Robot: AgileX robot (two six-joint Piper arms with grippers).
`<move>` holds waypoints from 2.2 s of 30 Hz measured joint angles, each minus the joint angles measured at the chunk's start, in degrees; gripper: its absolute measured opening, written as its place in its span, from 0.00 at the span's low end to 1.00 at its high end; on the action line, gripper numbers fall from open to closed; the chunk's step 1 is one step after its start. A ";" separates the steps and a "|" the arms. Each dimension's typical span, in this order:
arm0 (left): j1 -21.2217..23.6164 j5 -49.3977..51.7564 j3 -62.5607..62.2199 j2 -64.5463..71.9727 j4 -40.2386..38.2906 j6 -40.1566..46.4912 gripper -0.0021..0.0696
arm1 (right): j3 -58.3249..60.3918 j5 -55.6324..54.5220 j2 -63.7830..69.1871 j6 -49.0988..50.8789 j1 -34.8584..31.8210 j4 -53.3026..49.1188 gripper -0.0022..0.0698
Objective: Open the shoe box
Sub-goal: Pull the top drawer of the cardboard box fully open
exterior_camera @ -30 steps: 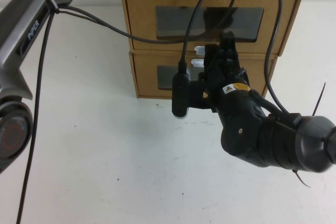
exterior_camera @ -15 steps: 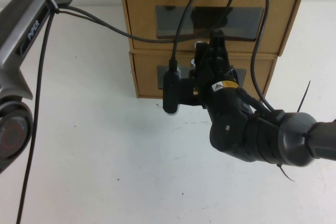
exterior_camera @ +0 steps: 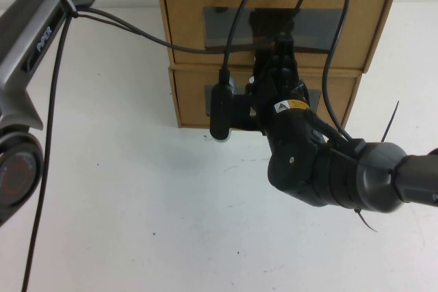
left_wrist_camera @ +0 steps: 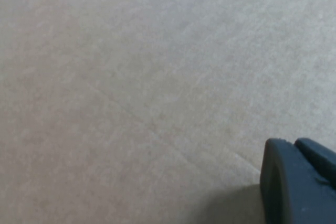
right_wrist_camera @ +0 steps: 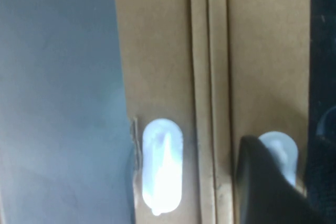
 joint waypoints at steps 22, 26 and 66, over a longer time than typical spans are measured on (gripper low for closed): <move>0.00 0.10 0.00 0.00 0.00 0.00 0.02 | -0.72 0.29 -1.40 -4.83 0.00 5.07 0.67; 0.00 0.10 0.00 0.00 0.00 0.00 0.02 | -0.05 3.98 -2.69 -4.96 0.79 8.86 0.69; 0.13 0.66 0.00 -0.09 0.00 0.00 0.02 | 6.22 3.69 -4.42 0.62 -0.30 -0.73 0.35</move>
